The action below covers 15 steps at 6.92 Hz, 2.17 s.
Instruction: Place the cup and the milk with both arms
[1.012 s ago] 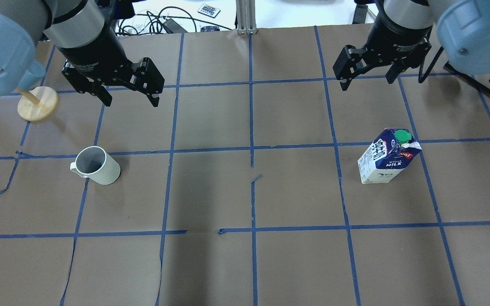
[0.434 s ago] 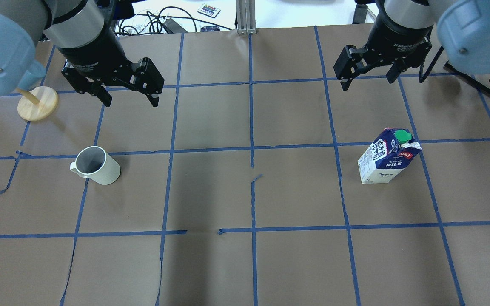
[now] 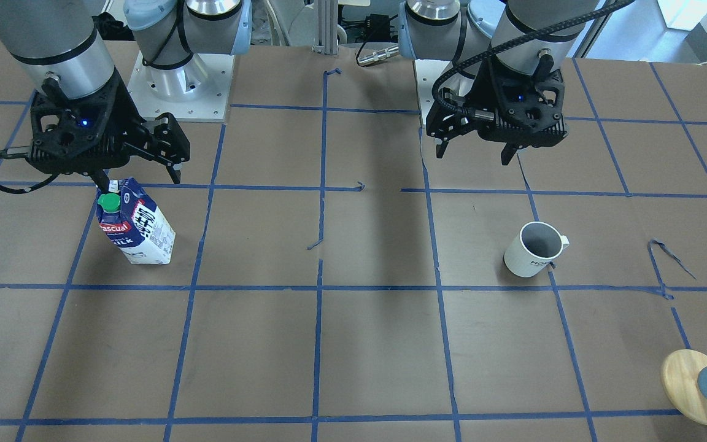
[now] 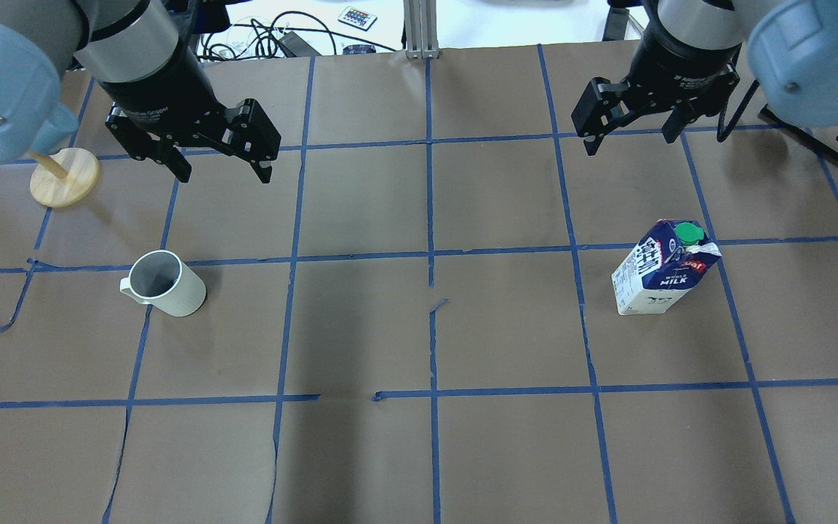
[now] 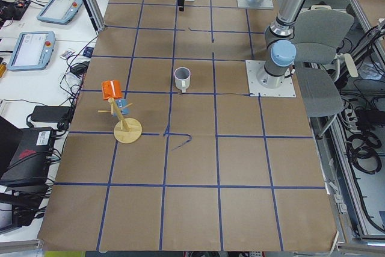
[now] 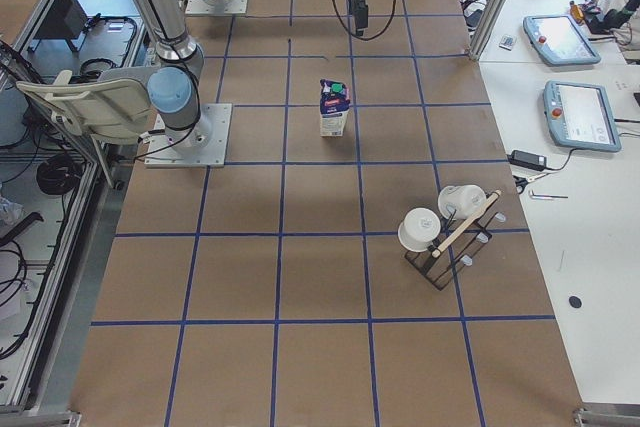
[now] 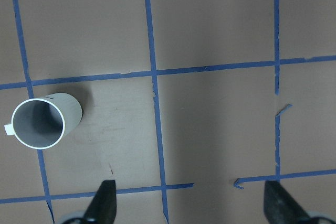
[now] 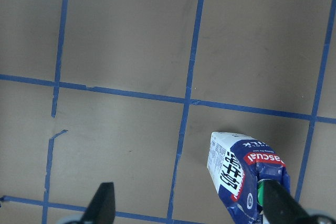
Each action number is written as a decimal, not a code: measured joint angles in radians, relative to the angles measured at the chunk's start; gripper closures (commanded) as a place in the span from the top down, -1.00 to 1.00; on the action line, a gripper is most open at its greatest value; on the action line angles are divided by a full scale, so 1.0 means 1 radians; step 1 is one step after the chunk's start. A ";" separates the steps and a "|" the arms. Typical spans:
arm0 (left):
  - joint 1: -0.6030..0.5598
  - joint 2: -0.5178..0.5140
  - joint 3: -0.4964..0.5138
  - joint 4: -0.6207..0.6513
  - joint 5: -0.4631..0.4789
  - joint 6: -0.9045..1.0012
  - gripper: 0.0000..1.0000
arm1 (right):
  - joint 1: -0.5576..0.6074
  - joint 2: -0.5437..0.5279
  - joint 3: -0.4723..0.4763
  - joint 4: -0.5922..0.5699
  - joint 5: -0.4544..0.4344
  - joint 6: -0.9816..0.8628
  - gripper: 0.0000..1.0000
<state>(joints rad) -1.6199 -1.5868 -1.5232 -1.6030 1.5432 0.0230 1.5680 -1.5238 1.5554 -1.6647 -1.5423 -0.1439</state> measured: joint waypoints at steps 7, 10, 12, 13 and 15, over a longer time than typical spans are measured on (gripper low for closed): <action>0.026 -0.023 -0.040 0.027 -0.004 0.002 1.00 | -0.002 0.002 0.000 -0.004 -0.005 -0.002 1.00; 0.151 -0.052 -0.234 0.245 -0.003 0.152 1.00 | -0.002 0.002 0.000 -0.003 -0.006 -0.002 1.00; 0.209 -0.120 -0.361 0.436 0.020 0.201 0.94 | -0.002 0.001 0.000 -0.004 -0.005 -0.002 1.00; 0.224 -0.154 -0.402 0.493 0.059 0.217 0.95 | -0.002 0.001 0.000 -0.004 -0.005 -0.002 1.00; 0.249 -0.191 -0.451 0.531 0.115 0.222 0.55 | -0.002 0.001 0.000 -0.003 -0.003 -0.001 1.00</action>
<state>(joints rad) -1.3707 -1.7773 -1.9739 -1.0717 1.6581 0.2453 1.5662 -1.5232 1.5555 -1.6679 -1.5450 -0.1454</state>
